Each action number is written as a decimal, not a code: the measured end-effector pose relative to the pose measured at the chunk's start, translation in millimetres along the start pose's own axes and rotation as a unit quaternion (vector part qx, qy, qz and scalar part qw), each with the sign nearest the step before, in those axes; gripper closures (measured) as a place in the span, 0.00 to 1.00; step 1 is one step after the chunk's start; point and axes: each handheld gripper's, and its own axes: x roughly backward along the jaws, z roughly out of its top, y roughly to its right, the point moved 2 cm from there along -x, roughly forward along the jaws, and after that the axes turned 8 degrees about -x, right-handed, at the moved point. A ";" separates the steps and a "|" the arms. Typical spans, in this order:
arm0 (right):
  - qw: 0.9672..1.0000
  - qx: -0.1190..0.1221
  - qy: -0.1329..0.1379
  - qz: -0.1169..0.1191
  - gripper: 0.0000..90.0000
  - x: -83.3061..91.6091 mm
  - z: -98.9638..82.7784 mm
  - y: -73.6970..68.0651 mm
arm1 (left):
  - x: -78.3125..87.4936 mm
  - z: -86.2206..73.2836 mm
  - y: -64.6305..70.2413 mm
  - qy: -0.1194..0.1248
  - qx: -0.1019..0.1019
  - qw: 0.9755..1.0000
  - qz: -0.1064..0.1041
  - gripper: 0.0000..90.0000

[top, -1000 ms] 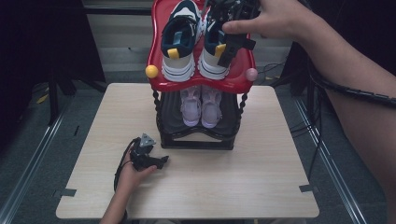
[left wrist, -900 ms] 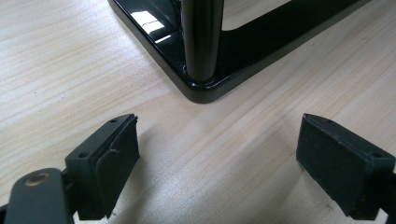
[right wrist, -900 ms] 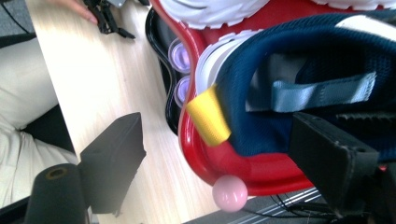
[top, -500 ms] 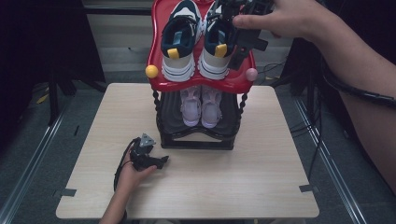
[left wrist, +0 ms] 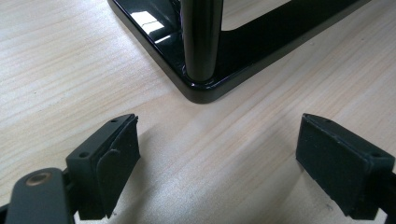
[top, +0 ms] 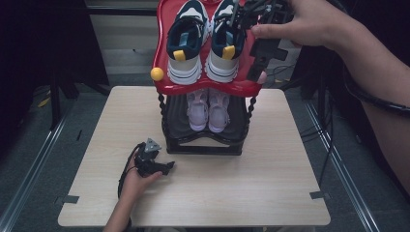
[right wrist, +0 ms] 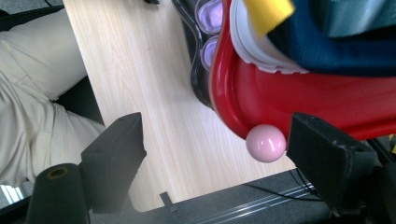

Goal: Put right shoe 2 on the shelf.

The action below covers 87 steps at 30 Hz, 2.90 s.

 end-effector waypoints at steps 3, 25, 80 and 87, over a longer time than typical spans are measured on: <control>1.000 0.000 -0.006 0.000 0.21 -0.7 -4.2 0.6 | -0.1 0.0 0.1 0.001 0.001 1.000 0.000 0.14; 1.000 0.001 -0.028 0.005 0.21 -3.0 -26.6 -9.1 | 0.0 0.0 0.1 0.000 0.000 1.000 0.000 0.14; 0.997 -0.050 -0.059 0.004 0.21 -86.3 -122.9 12.0 | 0.5 0.0 -0.3 -0.004 -0.003 1.000 -0.002 0.14; 0.997 -0.051 -0.058 0.007 0.21 -100.3 -129.1 15.4 | 0.6 0.0 -0.3 -0.004 -0.003 1.000 -0.002 0.14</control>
